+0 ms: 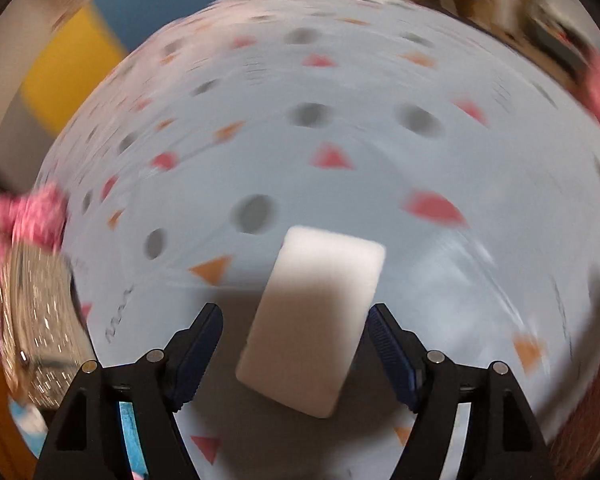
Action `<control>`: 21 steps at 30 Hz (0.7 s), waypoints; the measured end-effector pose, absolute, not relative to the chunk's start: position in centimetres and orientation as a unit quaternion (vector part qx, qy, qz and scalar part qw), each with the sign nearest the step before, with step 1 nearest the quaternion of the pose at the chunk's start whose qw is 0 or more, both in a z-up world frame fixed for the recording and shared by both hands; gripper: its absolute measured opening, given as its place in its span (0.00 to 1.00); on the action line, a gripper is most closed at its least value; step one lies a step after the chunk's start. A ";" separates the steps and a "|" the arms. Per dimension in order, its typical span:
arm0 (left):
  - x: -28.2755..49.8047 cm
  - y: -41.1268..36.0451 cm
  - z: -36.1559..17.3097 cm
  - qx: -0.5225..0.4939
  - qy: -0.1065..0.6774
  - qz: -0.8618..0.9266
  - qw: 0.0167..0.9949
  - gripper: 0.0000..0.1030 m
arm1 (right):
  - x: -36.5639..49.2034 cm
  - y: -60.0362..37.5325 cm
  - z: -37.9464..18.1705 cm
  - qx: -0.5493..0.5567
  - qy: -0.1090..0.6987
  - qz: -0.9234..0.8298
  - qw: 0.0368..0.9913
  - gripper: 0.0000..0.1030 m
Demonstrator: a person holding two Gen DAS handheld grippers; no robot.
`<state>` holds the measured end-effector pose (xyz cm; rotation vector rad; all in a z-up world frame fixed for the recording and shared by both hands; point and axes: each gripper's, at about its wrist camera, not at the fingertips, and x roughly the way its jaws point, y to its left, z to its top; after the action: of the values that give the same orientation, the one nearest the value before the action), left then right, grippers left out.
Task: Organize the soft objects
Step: 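Grasp the white sponge block with the right tool while the left tool holds the bear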
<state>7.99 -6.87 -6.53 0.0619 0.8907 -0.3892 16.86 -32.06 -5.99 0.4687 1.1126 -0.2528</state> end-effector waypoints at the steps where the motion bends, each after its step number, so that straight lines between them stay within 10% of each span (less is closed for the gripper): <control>1: 7.9 -7.0 -6.5 0.031 0.428 -0.187 0.884 0.46 | 17.7 -31.4 -6.0 0.205 0.525 -0.102 0.820 0.74; 21: 8.3 -5.8 -5.3 -0.030 0.449 -0.227 0.864 0.77 | 21.4 -28.6 -7.9 0.087 0.566 -0.044 0.819 0.74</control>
<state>8.26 -5.83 -5.32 -0.0619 0.9410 -0.4754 21.43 -28.56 -7.94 0.1851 1.2061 -0.0941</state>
